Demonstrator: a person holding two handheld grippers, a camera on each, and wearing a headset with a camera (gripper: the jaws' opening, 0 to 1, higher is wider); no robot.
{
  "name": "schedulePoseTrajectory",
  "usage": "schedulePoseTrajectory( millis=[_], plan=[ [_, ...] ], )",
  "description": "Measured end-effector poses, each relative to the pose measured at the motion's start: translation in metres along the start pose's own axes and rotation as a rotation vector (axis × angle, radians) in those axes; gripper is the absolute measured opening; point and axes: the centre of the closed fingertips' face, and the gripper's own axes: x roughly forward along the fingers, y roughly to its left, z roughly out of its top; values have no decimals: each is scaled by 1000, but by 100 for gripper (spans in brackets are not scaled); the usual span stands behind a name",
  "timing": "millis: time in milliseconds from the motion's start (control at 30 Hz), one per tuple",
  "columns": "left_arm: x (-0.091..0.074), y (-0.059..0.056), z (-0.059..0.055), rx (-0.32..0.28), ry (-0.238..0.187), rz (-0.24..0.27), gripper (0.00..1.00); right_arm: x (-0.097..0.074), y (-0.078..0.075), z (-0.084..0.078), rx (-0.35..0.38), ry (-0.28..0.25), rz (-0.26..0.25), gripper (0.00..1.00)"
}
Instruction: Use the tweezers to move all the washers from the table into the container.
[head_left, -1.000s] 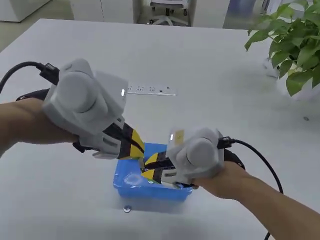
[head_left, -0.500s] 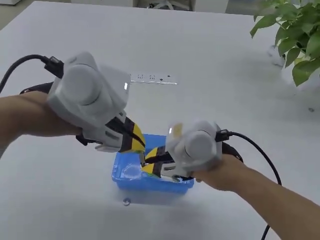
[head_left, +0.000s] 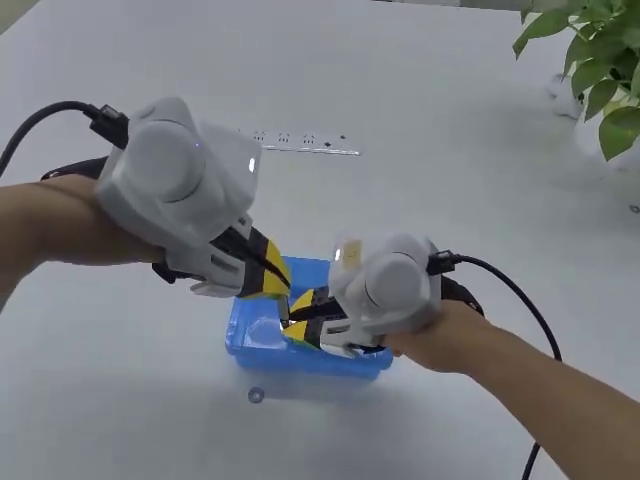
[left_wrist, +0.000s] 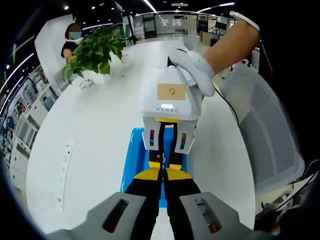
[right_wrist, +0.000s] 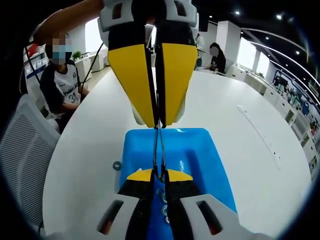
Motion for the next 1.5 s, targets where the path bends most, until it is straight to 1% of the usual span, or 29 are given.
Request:
schedulePoseTrajectory(
  millis=[200, 533, 900, 1300, 1500],
  plan=[
    [2, 0, -3, -5, 3, -4, 5, 2, 0, -3, 1, 7, 3, 10],
    [1, -1, -5, -2, 11, -4, 5, 2, 2, -3, 0, 12, 5, 10],
    [-6, -3, 1, 5, 7, 8, 5, -4, 3, 3, -12, 7, -7, 10],
    [-18, -10, 12, 29, 4, 22, 5, -15, 8, 15, -31, -4, -33, 10],
    [-25, -16, 15, 37, 7, 31, 5, -19, 13, 22, -42, -13, -40, 10]
  ],
)
